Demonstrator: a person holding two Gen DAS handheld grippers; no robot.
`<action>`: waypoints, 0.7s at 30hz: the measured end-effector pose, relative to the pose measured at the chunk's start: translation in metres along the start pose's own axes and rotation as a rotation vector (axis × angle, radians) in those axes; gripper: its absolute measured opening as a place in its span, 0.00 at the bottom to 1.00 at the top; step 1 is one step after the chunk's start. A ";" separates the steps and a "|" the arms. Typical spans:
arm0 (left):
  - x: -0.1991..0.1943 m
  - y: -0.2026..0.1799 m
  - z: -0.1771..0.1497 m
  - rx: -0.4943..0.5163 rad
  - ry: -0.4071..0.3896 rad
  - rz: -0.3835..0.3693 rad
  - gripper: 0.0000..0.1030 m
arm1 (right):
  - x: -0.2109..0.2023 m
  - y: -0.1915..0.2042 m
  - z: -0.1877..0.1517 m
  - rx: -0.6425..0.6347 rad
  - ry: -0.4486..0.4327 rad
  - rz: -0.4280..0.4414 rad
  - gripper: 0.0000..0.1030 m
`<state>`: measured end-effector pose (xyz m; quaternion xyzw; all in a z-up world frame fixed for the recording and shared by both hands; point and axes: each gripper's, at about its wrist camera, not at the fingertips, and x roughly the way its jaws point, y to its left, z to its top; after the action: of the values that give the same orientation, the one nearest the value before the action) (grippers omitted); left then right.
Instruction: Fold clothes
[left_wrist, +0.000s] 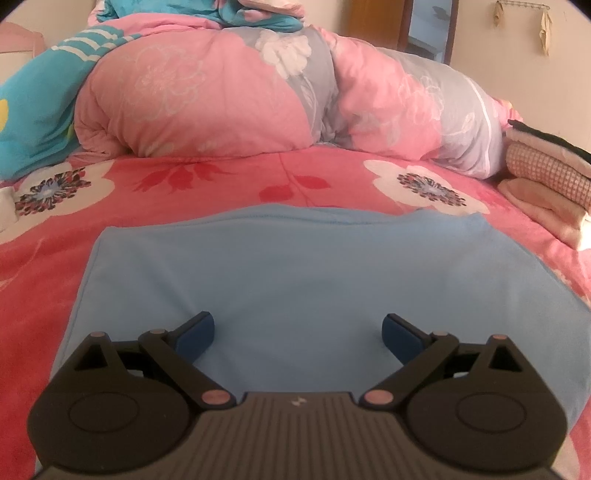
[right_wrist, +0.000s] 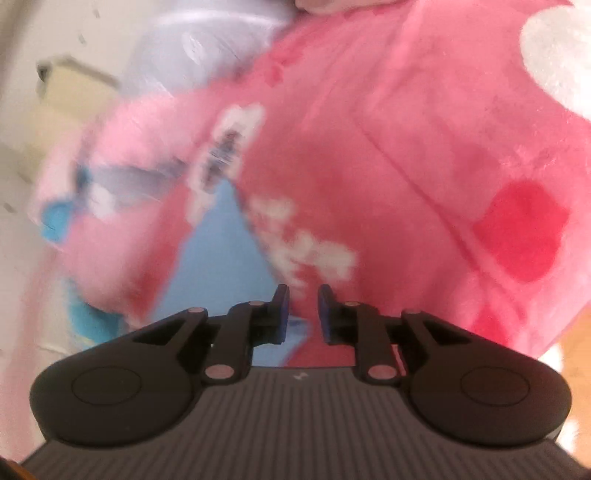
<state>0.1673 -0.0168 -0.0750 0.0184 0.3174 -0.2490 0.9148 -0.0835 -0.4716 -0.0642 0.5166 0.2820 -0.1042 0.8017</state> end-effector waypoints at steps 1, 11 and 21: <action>-0.001 0.001 0.000 -0.004 -0.006 -0.002 0.95 | -0.002 0.009 -0.003 -0.020 -0.006 0.041 0.19; -0.038 0.010 -0.008 -0.033 -0.050 0.003 0.95 | 0.030 0.032 -0.030 -0.108 0.067 -0.014 0.21; -0.057 0.044 -0.023 -0.078 -0.025 0.041 0.95 | 0.064 0.168 -0.037 -0.420 0.126 0.171 0.26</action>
<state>0.1362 0.0520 -0.0654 -0.0138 0.3150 -0.2181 0.9236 0.0330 -0.3568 0.0179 0.3659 0.3023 0.0576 0.8783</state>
